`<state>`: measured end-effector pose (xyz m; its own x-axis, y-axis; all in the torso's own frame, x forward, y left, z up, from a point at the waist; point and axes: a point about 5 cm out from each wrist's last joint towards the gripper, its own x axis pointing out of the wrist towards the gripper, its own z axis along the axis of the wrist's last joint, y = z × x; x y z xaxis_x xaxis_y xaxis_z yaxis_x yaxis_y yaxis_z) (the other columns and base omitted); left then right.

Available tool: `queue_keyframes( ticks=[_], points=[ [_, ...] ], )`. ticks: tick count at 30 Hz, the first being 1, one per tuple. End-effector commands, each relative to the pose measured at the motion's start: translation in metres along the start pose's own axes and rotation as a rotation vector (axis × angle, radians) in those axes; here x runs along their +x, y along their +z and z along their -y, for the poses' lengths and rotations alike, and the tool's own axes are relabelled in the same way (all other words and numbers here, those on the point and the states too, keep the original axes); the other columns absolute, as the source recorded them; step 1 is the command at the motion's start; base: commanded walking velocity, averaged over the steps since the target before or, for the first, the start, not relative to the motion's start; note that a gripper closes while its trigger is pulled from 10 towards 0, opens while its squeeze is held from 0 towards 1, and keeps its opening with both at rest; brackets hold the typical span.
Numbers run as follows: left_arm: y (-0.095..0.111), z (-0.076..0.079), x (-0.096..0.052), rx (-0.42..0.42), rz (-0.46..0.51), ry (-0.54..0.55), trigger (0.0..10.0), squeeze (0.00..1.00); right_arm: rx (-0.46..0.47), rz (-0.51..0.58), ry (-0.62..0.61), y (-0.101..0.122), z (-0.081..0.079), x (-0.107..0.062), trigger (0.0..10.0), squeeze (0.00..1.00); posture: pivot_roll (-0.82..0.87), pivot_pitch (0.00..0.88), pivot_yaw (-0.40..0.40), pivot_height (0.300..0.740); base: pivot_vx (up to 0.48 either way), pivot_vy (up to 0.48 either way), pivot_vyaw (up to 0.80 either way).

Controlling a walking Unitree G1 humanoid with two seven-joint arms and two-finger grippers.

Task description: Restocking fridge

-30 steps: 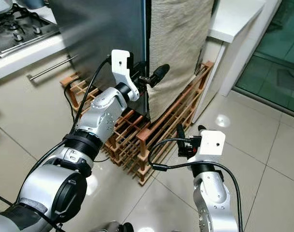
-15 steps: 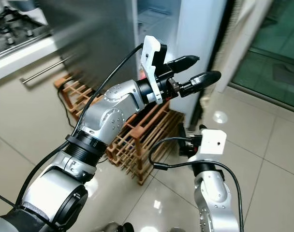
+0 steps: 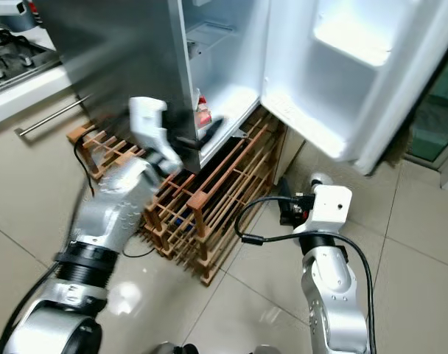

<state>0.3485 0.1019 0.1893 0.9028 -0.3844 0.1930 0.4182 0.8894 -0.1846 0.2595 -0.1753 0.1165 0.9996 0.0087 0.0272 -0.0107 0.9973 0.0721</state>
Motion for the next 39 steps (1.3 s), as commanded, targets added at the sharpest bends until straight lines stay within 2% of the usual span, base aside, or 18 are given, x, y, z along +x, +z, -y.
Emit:
queue_keyframes(
  ticks=[1,3,5,8,10,17,21,23,28,29,34,39],
  points=[
    [-0.002,-0.021,-0.014,0.078,-0.004,0.155,10.0,0.0,0.002,0.02,0.011,0.003,-0.001,0.008,10.0,0.0,-0.08,0.0,0.04,0.74,0.0,0.0,0.0],
    [-0.002,-0.042,-0.028,0.132,-0.014,0.27,10.0,0.0,-0.004,0.035,0.023,0.007,-0.003,0.015,10.0,0.0,-0.07,0.0,0.037,0.74,0.0,0.0,0.0],
    [-0.002,-0.055,-0.04,0.161,-0.017,0.335,10.0,0.0,-0.008,0.048,0.032,0.01,-0.004,0.022,10.0,0.0,-0.06,0.0,0.037,0.74,0.0,0.0,0.0],
    [-0.002,-0.069,-0.055,0.185,-0.021,0.421,10.0,0.0,-0.012,0.065,0.041,0.014,-0.006,0.033,10.0,0.0,-0.05,0.0,0.029,0.74,0.0,0.0,0.45],
    [-0.001,-0.073,-0.058,0.194,-0.008,0.456,10.0,0.0,-0.011,0.072,0.048,0.016,-0.008,0.04,10.0,0.0,-0.04,0.0,0.02,0.74,0.0,0.0,0.62],
    [0.004,-0.074,-0.064,0.208,0.033,0.525,10.0,0.0,-0.028,0.087,0.1,0.019,-0.018,0.05,10.0,0.0,-0.02,0.0,0.004,0.74,0.0,0.0,0.54],
    [0.001,-0.072,-0.071,0.205,0.019,0.529,10.0,0.0,0.042,0.068,0.081,0.015,-0.012,0.052,10.0,0.0,-0.02,0.0,-0.006,0.74,0.0,0.48,0.5],
    [-0.003,-0.068,-0.07,0.185,0.002,0.513,10.0,0.0,0.048,0.066,0.082,0.014,-0.01,0.051,10.0,0.0,-0.02,0.0,-0.007,0.74,0.0,0.48,0.5],
    [-0.01,-0.056,-0.063,0.193,-0.035,0.463,10.0,0.0,0.051,0.061,0.087,0.011,-0.012,0.051,10.0,0.0,-0.03,0.0,-0.011,0.74,0.0,0.0,0.49],
    [-0.008,-0.055,-0.06,0.217,-0.028,0.468,10.0,0.0,0.054,0.064,0.092,0.013,-0.013,0.052,10.0,0.0,-0.03,0.0,-0.014,0.74,0.0,0.0,0.49],
    [-0.005,-0.054,-0.055,0.219,-0.015,0.482,10.0,0.0,0.048,0.063,0.114,0.013,-0.017,0.053,10.0,0.0,-0.03,0.0,-0.023,0.74,0.171,-0.23,0.49],
    [-0.005,-0.057,-0.059,0.207,-0.012,0.531,10.0,0.0,0.042,0.059,0.136,0.012,-0.019,0.052,10.0,0.0,-0.03,0.0,-0.032,0.74,0.327,-0.347,0.49]
  ],
)
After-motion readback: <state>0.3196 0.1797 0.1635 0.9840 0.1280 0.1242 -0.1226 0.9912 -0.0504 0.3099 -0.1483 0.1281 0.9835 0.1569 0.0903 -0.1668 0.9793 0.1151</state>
